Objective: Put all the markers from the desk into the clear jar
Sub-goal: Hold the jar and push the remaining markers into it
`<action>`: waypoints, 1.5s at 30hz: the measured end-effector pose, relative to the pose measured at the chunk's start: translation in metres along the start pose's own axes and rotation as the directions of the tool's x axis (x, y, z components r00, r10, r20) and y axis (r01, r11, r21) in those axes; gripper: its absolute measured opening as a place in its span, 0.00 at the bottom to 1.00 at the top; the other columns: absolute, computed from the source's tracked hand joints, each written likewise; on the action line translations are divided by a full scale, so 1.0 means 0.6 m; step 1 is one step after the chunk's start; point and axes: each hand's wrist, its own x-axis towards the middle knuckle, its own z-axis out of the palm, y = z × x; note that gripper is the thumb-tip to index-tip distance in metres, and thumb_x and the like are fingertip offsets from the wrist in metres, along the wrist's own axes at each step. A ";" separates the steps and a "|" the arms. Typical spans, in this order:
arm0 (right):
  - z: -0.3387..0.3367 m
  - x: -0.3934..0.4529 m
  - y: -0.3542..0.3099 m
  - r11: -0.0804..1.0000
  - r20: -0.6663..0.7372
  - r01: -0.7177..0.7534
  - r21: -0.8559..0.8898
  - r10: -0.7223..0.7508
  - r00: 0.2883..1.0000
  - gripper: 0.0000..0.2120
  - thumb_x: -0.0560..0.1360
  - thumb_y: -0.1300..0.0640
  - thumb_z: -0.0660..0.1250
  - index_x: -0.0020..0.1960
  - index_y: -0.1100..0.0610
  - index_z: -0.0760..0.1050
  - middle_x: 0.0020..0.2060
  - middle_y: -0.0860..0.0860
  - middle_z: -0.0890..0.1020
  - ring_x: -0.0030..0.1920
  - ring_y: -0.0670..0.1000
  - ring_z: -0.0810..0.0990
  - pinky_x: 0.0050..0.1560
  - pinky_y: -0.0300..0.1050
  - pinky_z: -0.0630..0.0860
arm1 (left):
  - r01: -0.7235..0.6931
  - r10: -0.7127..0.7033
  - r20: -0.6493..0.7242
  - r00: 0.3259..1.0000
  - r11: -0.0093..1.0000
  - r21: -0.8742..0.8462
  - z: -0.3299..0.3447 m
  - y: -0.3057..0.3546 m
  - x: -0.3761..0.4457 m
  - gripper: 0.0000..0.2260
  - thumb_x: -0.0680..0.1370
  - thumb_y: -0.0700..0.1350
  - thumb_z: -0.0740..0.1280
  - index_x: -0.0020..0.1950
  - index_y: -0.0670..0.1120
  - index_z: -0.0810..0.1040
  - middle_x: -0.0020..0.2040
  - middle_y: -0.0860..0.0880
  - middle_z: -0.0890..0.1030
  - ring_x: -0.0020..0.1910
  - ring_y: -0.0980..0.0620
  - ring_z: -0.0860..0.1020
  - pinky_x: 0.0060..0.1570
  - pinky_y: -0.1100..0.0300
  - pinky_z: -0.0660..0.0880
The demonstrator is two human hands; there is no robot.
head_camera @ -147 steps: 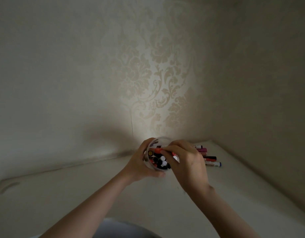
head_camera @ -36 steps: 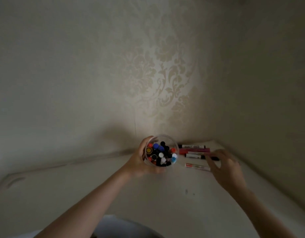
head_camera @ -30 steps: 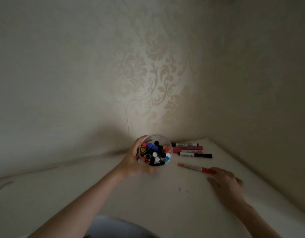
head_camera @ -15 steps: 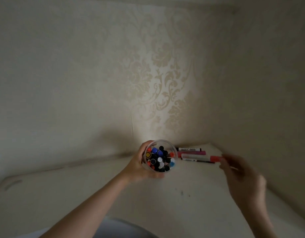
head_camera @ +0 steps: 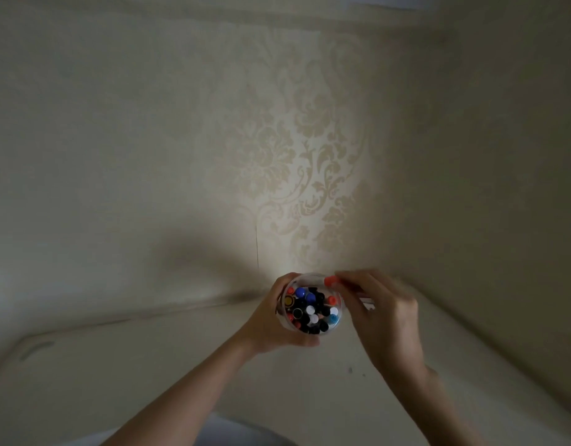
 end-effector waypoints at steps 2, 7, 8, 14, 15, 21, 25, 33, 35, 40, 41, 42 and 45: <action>0.018 0.008 0.000 0.999 0.039 -0.048 -0.003 0.048 0.998 0.05 0.72 0.59 0.73 0.48 0.56 0.82 0.41 0.48 0.83 0.39 0.44 0.81 0.41 0.41 0.80 | -0.008 0.008 0.002 1.000 1.000 -0.006 0.001 0.003 -0.001 0.43 0.61 0.39 0.84 0.69 0.61 0.68 0.62 0.59 0.79 0.64 0.56 0.79 0.53 0.64 0.79; 0.052 0.019 0.009 0.995 -0.008 -0.073 -0.073 0.073 0.997 0.04 0.70 0.53 0.72 0.43 0.53 0.81 0.38 0.47 0.82 0.38 0.48 0.79 0.36 0.48 0.78 | 0.001 0.000 0.005 1.000 0.999 -0.042 0.000 0.000 -0.002 0.44 0.61 0.39 0.84 0.70 0.59 0.68 0.63 0.59 0.79 0.64 0.55 0.79 0.54 0.64 0.79; 0.059 0.017 0.010 0.994 -0.028 -0.038 -0.098 0.036 0.999 0.04 0.70 0.53 0.73 0.42 0.53 0.81 0.39 0.47 0.82 0.39 0.48 0.78 0.36 0.49 0.77 | 0.007 -0.007 0.001 1.000 0.999 -0.044 -0.001 -0.001 -0.002 0.44 0.61 0.39 0.84 0.70 0.58 0.68 0.63 0.58 0.79 0.64 0.55 0.79 0.54 0.63 0.79; 0.097 -0.006 0.015 0.923 0.024 0.045 -0.381 -0.039 0.999 0.14 0.74 0.39 0.63 0.50 0.45 0.81 0.54 0.49 0.80 0.55 0.53 0.75 0.53 0.51 0.67 | 0.034 -0.038 -0.058 0.998 0.997 -0.066 -0.011 -0.005 -0.002 0.43 0.62 0.41 0.84 0.71 0.56 0.67 0.65 0.60 0.78 0.65 0.56 0.78 0.54 0.61 0.80; 0.098 -0.007 0.016 0.910 0.057 0.043 -0.411 -0.021 0.998 0.15 0.75 0.38 0.60 0.49 0.44 0.81 0.56 0.49 0.80 0.57 0.53 0.74 0.54 0.52 0.67 | 0.037 -0.041 -0.066 0.997 0.998 -0.060 -0.013 -0.006 -0.003 0.43 0.62 0.41 0.85 0.71 0.56 0.67 0.65 0.60 0.77 0.65 0.56 0.78 0.54 0.62 0.80; 0.098 -0.012 0.013 0.869 0.303 -0.004 -0.495 0.177 0.936 0.27 0.75 0.32 0.43 0.54 0.39 0.78 0.69 0.46 0.68 0.68 0.53 0.63 0.64 0.59 0.59 | 0.029 -0.029 -0.007 1.000 0.999 -0.016 -0.009 -0.001 0.004 0.43 0.63 0.38 0.84 0.70 0.58 0.68 0.64 0.62 0.77 0.64 0.60 0.78 0.54 0.68 0.78; 0.052 -0.001 0.091 0.974 0.010 -0.185 -0.131 0.188 0.982 0.21 0.78 0.38 0.49 0.51 0.45 0.79 0.59 0.46 0.75 0.58 0.46 0.73 0.59 0.55 0.70 | 0.046 -0.047 -0.012 0.999 0.998 -0.044 -0.015 -0.005 0.004 0.43 0.60 0.42 0.84 0.70 0.60 0.67 0.64 0.62 0.77 0.66 0.59 0.77 0.54 0.67 0.78; 0.009 -0.054 0.350 0.646 0.423 -0.310 -0.697 0.720 0.551 0.28 0.78 0.44 0.57 0.75 0.49 0.54 0.75 0.50 0.61 0.73 0.52 0.62 0.70 0.54 0.63 | 0.043 -0.040 0.042 0.998 0.997 -0.058 -0.013 -0.008 0.015 0.44 0.61 0.40 0.82 0.71 0.59 0.67 0.67 0.57 0.76 0.69 0.56 0.75 0.58 0.65 0.76; 0.011 -0.068 0.364 0.648 0.395 -0.293 -0.703 0.698 0.598 0.25 0.78 0.44 0.57 0.73 0.48 0.60 0.72 0.50 0.66 0.69 0.53 0.67 0.66 0.53 0.66 | 0.040 -0.037 0.051 0.998 0.997 -0.061 -0.013 -0.008 0.017 0.44 0.61 0.40 0.83 0.71 0.61 0.67 0.68 0.56 0.75 0.69 0.55 0.74 0.59 0.64 0.76; 0.016 -0.077 0.359 0.618 0.256 -0.304 -0.725 0.652 0.714 0.22 0.77 0.46 0.62 0.69 0.49 0.67 0.67 0.51 0.71 0.66 0.55 0.69 0.62 0.53 0.67 | 0.042 -0.040 0.035 0.999 0.998 -0.050 -0.011 -0.009 0.020 0.43 0.61 0.40 0.82 0.69 0.65 0.69 0.67 0.58 0.76 0.69 0.55 0.74 0.59 0.64 0.76; 0.015 -0.079 0.357 0.613 0.286 -0.290 -0.735 0.667 0.688 0.21 0.77 0.46 0.60 0.69 0.48 0.67 0.67 0.49 0.72 0.66 0.53 0.69 0.63 0.52 0.66 | 0.045 -0.043 0.036 0.998 0.998 -0.053 -0.010 -0.009 0.020 0.43 0.61 0.40 0.82 0.69 0.64 0.69 0.67 0.59 0.76 0.69 0.55 0.75 0.59 0.64 0.76; 0.012 -0.081 0.354 0.627 0.313 -0.277 -0.728 0.663 0.680 0.18 0.78 0.47 0.59 0.67 0.47 0.70 0.65 0.48 0.74 0.65 0.52 0.71 0.62 0.51 0.66 | 0.049 -0.047 0.036 0.998 0.997 -0.057 -0.010 -0.010 0.019 0.43 0.61 0.40 0.82 0.69 0.63 0.68 0.67 0.58 0.77 0.69 0.55 0.75 0.59 0.64 0.76; -0.001 -0.082 0.328 0.781 0.305 -0.333 -0.528 0.540 0.784 0.10 0.77 0.55 0.65 0.57 0.52 0.79 0.53 0.51 0.82 0.53 0.53 0.79 0.51 0.44 0.71 | 0.051 -0.049 0.032 0.998 0.997 -0.054 -0.009 -0.011 0.018 0.44 0.60 0.40 0.82 0.71 0.57 0.67 0.67 0.58 0.77 0.69 0.55 0.75 0.58 0.64 0.76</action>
